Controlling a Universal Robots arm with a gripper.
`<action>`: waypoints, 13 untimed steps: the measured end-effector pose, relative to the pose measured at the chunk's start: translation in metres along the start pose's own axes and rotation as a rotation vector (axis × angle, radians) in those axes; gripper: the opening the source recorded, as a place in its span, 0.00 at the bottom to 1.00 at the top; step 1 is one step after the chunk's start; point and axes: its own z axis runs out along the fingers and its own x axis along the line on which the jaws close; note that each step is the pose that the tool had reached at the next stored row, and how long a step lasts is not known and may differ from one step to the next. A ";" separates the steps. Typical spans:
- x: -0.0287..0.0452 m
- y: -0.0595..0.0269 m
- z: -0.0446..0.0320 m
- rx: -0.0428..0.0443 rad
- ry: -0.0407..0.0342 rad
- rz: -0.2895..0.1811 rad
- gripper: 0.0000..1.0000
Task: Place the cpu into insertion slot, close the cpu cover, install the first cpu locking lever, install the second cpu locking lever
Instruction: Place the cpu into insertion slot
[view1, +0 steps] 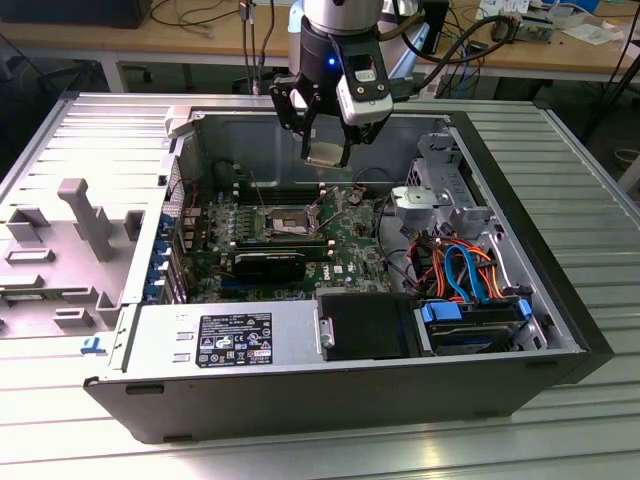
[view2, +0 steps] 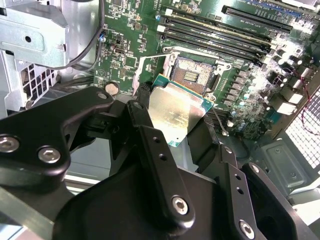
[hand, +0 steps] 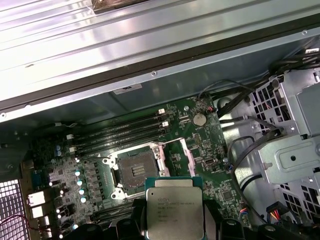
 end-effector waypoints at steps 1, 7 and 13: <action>0.0000 0.0000 0.0000 0.0000 -0.0001 0.001 0.55; -0.0001 0.0000 0.0000 0.0000 -0.0005 0.005 0.55; -0.0001 -0.0002 0.0000 -0.0002 -0.0010 0.010 0.55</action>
